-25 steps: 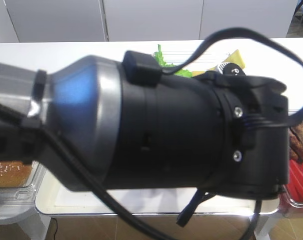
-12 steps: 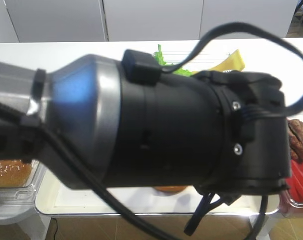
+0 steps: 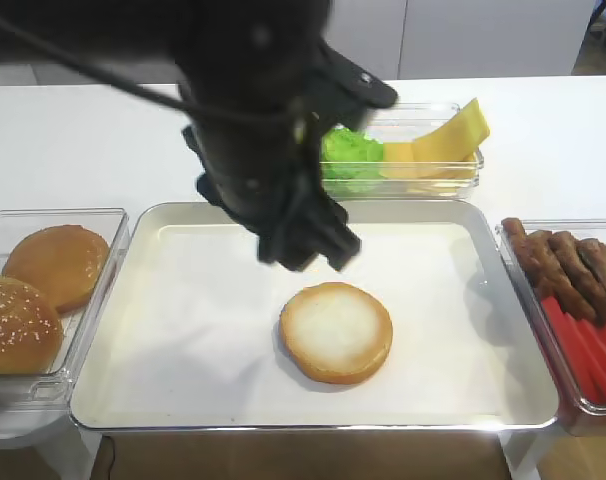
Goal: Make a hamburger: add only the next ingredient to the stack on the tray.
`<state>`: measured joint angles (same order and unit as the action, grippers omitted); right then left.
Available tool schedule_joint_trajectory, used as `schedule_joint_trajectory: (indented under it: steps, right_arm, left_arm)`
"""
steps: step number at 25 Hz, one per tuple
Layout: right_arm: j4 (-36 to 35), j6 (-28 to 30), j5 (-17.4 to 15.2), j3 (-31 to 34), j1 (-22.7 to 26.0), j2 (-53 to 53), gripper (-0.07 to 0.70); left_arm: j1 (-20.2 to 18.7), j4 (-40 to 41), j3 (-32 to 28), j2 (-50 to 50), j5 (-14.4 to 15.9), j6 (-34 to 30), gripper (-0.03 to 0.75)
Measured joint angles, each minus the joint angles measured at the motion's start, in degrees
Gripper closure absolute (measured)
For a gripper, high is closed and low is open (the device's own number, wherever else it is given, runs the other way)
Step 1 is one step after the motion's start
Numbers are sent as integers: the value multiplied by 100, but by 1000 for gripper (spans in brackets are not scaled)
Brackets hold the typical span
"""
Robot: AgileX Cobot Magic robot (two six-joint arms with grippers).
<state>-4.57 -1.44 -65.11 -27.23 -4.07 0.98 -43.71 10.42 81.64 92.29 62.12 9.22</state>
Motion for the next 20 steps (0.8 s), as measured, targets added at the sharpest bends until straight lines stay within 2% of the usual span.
schedule_joint_trajectory:
  steps: [5, 11, 16, 20]
  right_arm:
    - [0, 0, 0, 0, 0, 0, 136]
    - [0, -12, 0, 0, 0, 0, 136]
    - [0, -12, 0, 0, 0, 0, 137]
    - [0, -12, 0, 0, 0, 0, 136]
  left_arm:
    - [1306, -459, -43, -525, 461, -330, 282]
    - [2525, -538, -675, -1458, 555, -378, 311]
    - [3071, -598, -1581, -2610, 619, -378, 316]
    - [3177, -632, -2238, -3714, 774, -358, 317]
